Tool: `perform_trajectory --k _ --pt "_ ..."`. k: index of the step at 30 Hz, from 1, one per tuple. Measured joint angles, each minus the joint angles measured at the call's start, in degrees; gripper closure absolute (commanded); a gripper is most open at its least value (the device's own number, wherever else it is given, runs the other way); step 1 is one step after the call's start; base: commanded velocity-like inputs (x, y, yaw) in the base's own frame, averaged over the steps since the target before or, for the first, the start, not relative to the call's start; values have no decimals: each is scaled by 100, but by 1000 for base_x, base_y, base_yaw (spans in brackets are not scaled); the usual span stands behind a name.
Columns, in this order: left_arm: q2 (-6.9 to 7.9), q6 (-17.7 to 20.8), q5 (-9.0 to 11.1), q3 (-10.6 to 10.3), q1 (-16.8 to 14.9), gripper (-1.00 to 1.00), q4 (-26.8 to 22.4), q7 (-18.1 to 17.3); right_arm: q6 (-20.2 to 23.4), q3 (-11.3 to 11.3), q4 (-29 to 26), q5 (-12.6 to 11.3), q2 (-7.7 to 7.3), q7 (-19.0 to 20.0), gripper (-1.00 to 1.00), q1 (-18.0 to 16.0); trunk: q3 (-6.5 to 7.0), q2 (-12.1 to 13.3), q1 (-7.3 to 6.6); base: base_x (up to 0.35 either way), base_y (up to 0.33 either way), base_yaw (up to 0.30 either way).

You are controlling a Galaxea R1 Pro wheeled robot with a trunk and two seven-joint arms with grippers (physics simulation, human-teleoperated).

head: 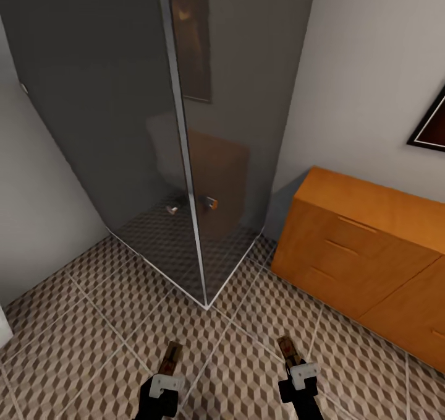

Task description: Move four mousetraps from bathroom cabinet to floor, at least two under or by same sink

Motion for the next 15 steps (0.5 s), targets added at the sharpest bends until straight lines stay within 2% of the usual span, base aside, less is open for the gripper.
perform_trajectory --k 15 --pt "-55 0 -4 0 0 100 78 1 0 0 0 -2 0 -1 100 0 103 0 0 0 0 203"
